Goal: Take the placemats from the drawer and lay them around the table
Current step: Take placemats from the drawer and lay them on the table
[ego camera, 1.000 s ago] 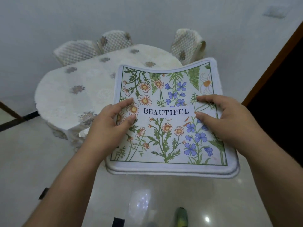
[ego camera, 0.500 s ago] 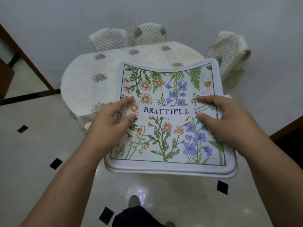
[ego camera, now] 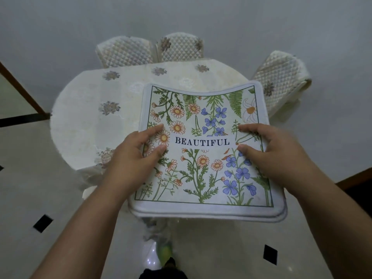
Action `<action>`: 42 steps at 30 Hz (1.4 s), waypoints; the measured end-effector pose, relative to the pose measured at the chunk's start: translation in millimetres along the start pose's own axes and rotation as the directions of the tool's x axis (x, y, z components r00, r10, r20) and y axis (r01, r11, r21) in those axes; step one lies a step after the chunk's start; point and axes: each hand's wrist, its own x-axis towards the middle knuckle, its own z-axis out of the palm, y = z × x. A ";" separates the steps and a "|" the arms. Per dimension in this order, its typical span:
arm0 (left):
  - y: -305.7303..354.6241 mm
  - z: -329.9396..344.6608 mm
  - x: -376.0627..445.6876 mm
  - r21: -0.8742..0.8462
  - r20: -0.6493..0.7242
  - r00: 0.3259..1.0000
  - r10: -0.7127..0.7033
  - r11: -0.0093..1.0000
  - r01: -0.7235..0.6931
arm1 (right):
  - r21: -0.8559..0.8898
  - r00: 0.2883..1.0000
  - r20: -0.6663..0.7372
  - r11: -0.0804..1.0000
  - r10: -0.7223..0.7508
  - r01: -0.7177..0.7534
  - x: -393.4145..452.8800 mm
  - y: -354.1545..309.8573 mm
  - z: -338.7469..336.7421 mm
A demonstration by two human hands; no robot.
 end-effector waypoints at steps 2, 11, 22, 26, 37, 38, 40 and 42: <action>-4.4 -3.5 31.0 0.026 -0.003 1.000 0.013 1.000 -0.013 | -0.004 1.000 -0.009 1.000 0.009 -0.009 28.2 -9.3 7.8; -33.1 -23.6 127.7 0.100 0.001 1.000 0.011 0.995 -0.011 | -0.066 0.999 0.010 0.997 0.041 -0.040 117.7 -34.5 58.3; -43.5 -15.1 176.0 -0.056 -0.026 0.988 -0.153 0.987 0.151 | -0.008 0.995 0.096 1.000 -0.001 0.002 200.1 -25.8 87.4; -32.9 3.4 200.5 -0.052 -0.039 0.977 -0.210 0.977 0.208 | 0.038 0.987 0.162 0.999 -0.021 0.015 242.6 -13.1 80.6; -17.7 63.1 291.6 -0.151 -0.071 0.938 -0.340 0.933 0.327 | 0.093 0.948 0.299 0.992 -0.112 0.088 386.3 32.1 78.1; -21.9 65.1 299.0 -0.158 -0.075 0.935 -0.347 0.930 0.332 | 0.101 0.947 0.300 0.991 -0.116 0.089 396.8 34.9 84.3; -32.3 67.8 314.6 -0.155 -0.079 0.930 -0.358 0.926 0.343 | 0.115 0.947 0.295 0.989 -0.126 0.096 417.1 39.8 98.6; -44.7 70.8 332.6 -0.143 -0.094 0.919 -0.384 0.918 0.369 | 0.148 0.951 0.285 0.986 -0.118 0.078 437.4 44.7 113.7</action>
